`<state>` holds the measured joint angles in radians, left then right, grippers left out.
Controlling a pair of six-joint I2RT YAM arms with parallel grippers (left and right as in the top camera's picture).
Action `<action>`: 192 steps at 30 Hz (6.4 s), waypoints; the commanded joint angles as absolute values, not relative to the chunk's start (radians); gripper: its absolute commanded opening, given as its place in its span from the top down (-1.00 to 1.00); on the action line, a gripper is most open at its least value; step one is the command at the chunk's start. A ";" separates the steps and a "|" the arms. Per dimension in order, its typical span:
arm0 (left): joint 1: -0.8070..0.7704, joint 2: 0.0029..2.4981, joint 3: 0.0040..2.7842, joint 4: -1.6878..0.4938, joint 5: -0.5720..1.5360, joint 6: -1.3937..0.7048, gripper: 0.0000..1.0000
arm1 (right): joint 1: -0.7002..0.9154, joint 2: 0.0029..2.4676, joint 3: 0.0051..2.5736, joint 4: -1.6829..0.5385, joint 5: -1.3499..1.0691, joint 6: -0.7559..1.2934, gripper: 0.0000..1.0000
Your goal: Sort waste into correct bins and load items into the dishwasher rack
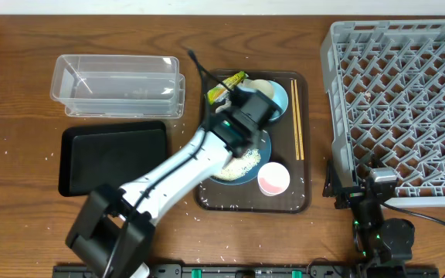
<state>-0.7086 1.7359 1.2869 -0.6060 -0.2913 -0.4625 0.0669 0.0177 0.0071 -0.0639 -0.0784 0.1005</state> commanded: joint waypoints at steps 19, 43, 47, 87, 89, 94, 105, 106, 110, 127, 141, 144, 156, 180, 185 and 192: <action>0.030 1.459 1.283 -0.651 -0.288 -0.634 -0.97 | 0.058 0.014 0.006 -0.068 -0.079 0.091 -0.99; 0.162 1.498 1.281 -0.654 -0.289 -0.633 -0.98 | 0.059 0.132 0.092 0.519 -0.144 0.537 -0.98; 0.162 1.498 1.281 -0.654 -0.289 -0.633 -0.98 | 0.059 0.339 0.262 0.439 -0.258 0.406 -0.98; 0.162 1.498 1.281 -0.654 -0.289 -0.633 -0.98 | 0.519 2.183 1.932 -0.885 -0.156 0.031 -0.21; 0.162 1.498 1.281 -0.654 -0.289 -0.633 -0.98 | 0.519 2.209 1.932 -0.880 -0.148 0.072 0.08; 0.162 1.498 1.281 -0.654 -0.289 -0.633 -0.98 | 0.519 2.237 1.932 -0.883 -0.046 0.153 0.08; 0.162 1.498 1.281 -0.654 -0.289 -0.633 -0.98 | 0.521 2.237 1.932 -0.921 -0.014 0.154 0.14; 0.162 1.498 1.281 -0.654 -0.289 -0.633 -0.98 | 0.522 2.237 1.932 -0.925 -0.014 0.154 0.18; 0.162 1.498 1.281 -0.654 -0.289 -0.633 -0.98 | 0.522 2.232 1.935 -0.940 -0.015 0.167 0.47; 0.162 1.498 1.281 -0.654 -0.289 -0.633 -0.98 | 0.458 2.075 1.999 -1.003 -0.004 0.179 0.98; 0.162 1.498 1.281 -0.654 -0.289 -0.633 -0.98 | -0.080 1.890 1.999 -1.001 -0.348 0.101 0.98; 0.162 1.498 1.281 -0.654 -0.289 -0.633 -0.98 | -0.234 1.916 1.999 -0.972 -0.616 0.007 0.98; 0.162 1.498 1.281 -0.654 -0.289 -0.633 -0.98 | -0.510 2.149 1.999 -0.830 -1.186 -0.057 0.98; 0.162 1.498 1.281 -0.654 -0.289 -0.633 -0.98 | -0.653 2.347 1.999 -0.966 -1.054 0.073 0.64; 0.162 1.498 1.281 -0.654 -0.289 -0.633 -0.98 | -0.669 2.341 1.999 -1.016 -0.983 0.073 0.70; 0.162 1.498 1.281 -0.654 -0.289 -0.633 -0.98 | -0.681 2.286 1.999 -1.079 -0.848 0.073 0.57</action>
<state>0.1570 1.4906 1.2869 -0.6518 -0.2867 -0.6289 -0.6571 2.3157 1.9942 -1.0756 -1.0496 0.0856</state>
